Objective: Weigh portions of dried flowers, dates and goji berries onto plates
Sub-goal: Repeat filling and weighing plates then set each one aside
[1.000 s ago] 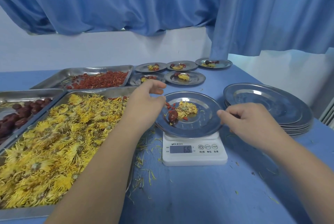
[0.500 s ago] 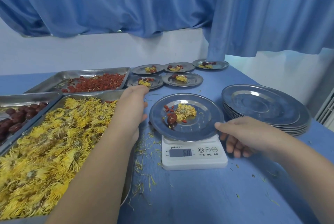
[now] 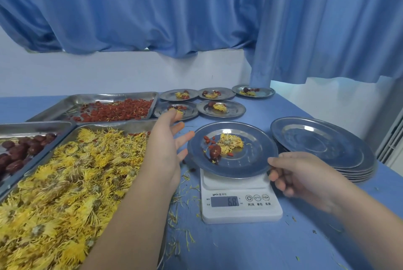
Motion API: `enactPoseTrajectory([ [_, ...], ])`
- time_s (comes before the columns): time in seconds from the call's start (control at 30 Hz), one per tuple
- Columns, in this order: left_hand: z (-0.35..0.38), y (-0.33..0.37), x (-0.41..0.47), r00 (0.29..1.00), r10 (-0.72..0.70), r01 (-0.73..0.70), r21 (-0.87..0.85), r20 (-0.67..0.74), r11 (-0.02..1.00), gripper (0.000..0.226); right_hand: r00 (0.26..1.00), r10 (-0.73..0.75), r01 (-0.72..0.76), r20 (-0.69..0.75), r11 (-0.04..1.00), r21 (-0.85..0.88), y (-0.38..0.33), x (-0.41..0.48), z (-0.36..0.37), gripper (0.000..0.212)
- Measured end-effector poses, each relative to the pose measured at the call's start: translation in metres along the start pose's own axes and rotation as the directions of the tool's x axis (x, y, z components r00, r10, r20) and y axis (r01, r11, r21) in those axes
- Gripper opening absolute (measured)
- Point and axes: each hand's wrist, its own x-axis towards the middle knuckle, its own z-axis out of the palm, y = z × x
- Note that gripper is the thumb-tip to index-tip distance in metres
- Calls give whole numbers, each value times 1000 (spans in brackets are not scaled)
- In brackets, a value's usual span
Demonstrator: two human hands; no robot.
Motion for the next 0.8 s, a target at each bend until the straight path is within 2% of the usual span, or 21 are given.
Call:
enactPoseTrajectory([
  [0.17,1,4,0,994,112,-104,-250,19,963,22,1000,-27,25,6,985,170,-15,5,-5,16],
  [0.3,-1,7,0,991,136,-118,-396,15,911,31,1000,0,0,3,968,250,-38,16,-17,12],
  [0.4,-1,9,0,994,110,-86,-450,26,889,37,1000,12,-8,-13,953,304,-57,32,-28,12],
  [0.57,-3,10,0,994,48,6,-498,96,867,39,991,31,27,-134,912,410,-88,79,-44,22],
  [0.8,-7,10,4,986,25,82,-605,166,792,44,951,24,103,-309,916,388,-97,154,-72,21],
])
